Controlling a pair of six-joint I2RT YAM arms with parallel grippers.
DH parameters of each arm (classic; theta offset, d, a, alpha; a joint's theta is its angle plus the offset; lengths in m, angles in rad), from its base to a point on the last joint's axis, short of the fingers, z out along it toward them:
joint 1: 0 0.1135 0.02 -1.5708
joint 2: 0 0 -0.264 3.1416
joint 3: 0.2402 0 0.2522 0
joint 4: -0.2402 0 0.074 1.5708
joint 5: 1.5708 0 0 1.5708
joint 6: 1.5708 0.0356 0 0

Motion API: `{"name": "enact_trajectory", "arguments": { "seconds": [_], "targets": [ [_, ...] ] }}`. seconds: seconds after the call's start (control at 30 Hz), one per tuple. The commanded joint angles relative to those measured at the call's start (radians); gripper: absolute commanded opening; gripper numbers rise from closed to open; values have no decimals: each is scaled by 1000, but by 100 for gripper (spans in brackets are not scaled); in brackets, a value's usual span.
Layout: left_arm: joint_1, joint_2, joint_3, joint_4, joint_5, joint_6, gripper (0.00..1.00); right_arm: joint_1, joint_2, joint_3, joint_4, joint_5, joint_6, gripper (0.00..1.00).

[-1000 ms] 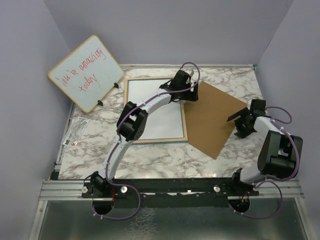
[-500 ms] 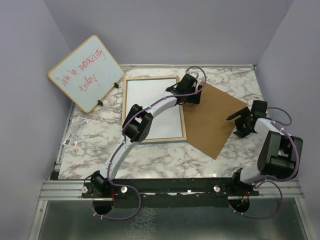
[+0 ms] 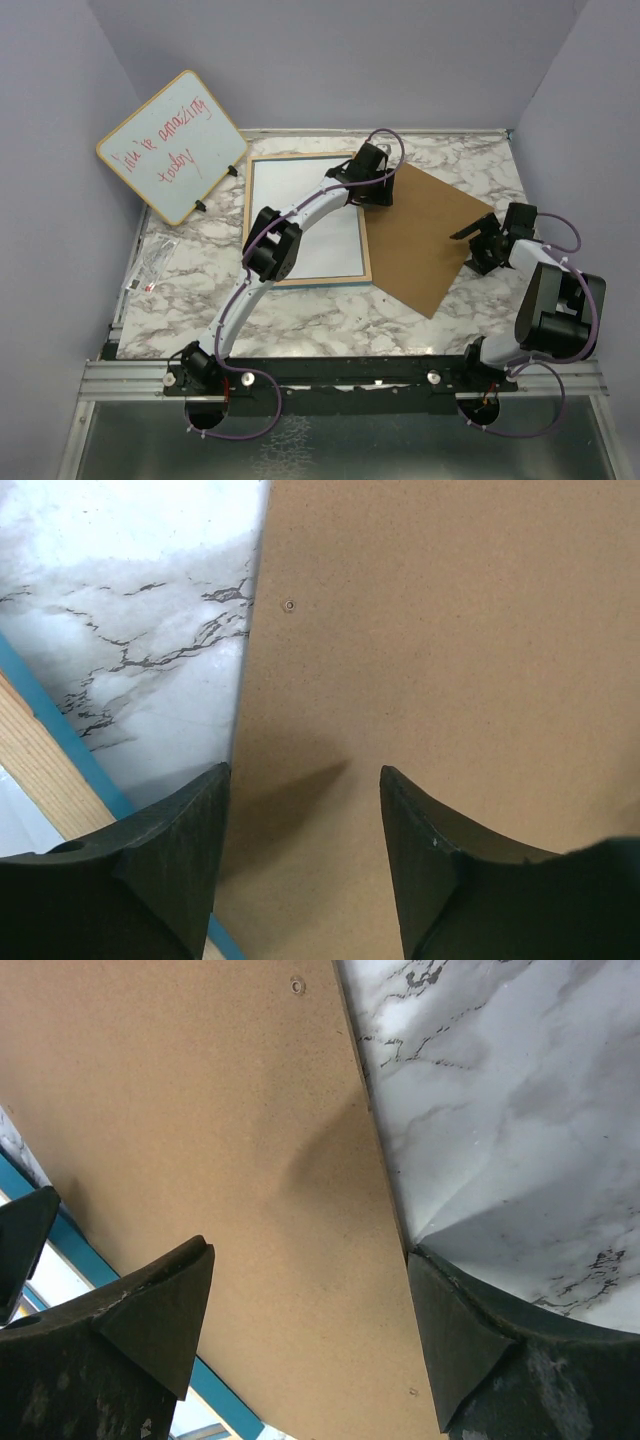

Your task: Put the photo into the frame

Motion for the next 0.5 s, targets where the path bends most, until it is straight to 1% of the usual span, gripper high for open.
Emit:
{"name": "enact_trajectory", "arguments": {
  "seconds": [0.0, 0.17, 0.23, 0.27, 0.37, 0.47],
  "targets": [
    [-30, 51, -4, -89, 292, -51, 60, 9, -66, 7, 52, -76, -2, 81],
    [-48, 25, -5, -35, 388, -53, 57, 9, -136, 99, -28, 30, -33, 80],
    [-56, 16, -4, -13, 466, -32, 56, 9, -141, 143, -86, 99, -44, 80],
    [-60, 9, -6, -9, 475, -30, 56, 9, -135, 163, -127, 121, -53, 80],
    [-66, -7, -22, 14, 495, -25, 56, 9, -104, 200, -176, 147, -74, 80],
    [-66, -6, -35, 29, 510, -40, 56, 9, -91, 190, -169, 142, -70, 79]
  ]
}}
